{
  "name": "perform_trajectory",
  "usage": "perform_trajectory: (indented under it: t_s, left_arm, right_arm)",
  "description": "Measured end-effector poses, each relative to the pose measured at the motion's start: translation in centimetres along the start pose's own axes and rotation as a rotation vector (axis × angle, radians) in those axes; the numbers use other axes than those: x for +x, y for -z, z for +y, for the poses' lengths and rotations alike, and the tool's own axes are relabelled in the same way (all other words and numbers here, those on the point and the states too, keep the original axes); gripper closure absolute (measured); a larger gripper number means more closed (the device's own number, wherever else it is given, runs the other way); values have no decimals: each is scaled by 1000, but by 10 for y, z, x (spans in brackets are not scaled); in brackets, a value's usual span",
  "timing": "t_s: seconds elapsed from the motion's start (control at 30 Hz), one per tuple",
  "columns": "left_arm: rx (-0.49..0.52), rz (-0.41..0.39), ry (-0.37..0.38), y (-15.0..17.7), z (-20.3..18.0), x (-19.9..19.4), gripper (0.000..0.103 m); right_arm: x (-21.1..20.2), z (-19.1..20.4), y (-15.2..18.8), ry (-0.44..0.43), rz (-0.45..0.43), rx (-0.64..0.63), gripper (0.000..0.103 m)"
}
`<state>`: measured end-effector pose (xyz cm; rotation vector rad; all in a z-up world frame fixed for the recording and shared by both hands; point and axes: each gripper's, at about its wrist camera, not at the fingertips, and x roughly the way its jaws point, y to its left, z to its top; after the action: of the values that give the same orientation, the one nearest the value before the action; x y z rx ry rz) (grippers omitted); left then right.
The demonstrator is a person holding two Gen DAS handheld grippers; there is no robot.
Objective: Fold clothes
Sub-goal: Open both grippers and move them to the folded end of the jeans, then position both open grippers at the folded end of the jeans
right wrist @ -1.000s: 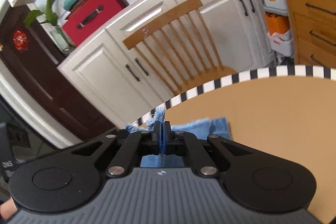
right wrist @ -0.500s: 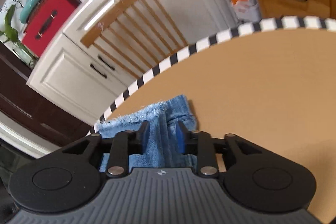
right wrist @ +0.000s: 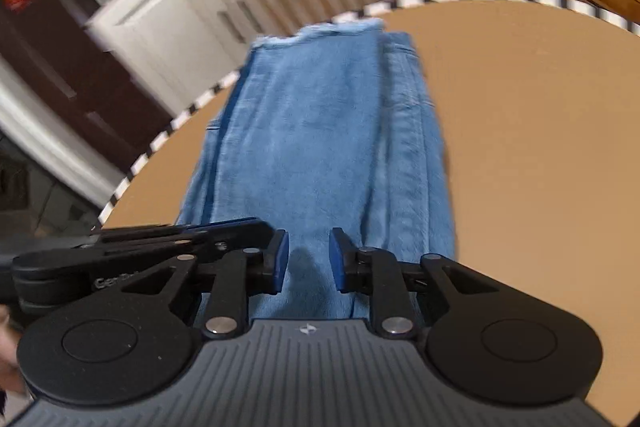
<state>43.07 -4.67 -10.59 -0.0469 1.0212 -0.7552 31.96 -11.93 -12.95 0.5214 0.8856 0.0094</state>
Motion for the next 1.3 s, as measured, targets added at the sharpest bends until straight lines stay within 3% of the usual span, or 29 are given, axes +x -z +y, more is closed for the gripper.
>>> perform_trajectory:
  t_s: [0.17, 0.27, 0.47, 0.63, 0.73, 0.9, 0.97, 1.03, 1.07, 1.13, 1.3]
  left_arm:
    - [-23, 5, 67, 29, -7, -71, 73]
    - [10, 61, 63, 70, -18, -92, 73]
    - [57, 92, -2, 134, -24, -105, 74]
    - [109, 58, -62, 148, -32, -97, 74]
    - [169, 38, -103, 151, -41, -94, 74]
    - [224, 10, -124, 156, -46, -93, 74]
    - [196, 19, -113, 154, -42, -97, 74]
    - [91, 3, -89, 150, -32, -113, 66]
    - [37, -24, -64, 149, -26, -125, 55]
    - [-31, -59, -20, 151, -15, -148, 50]
    - [-74, -10, 64, 164, -9, -160, 45]
  right_arm:
    - [-77, 37, 40, -51, -22, -149, 76]
    - [-104, 50, 90, -74, 48, -168, 77]
    - [-113, 57, 139, -50, 58, -159, 78]
    - [-99, 47, 153, 20, 76, -153, 80]
    - [-99, 52, 155, 41, 45, -192, 81]
    - [-123, 34, 157, 2, -14, -19, 83]
    - [-133, 27, 158, -13, -38, 51, 81]
    - [-143, 20, 159, -29, -61, 121, 70]
    - [-148, 17, 159, -37, -73, 156, 65]
    - [-158, 10, 160, -52, -96, 226, 41]
    - [-171, -25, 178, -113, -92, 499, 34]
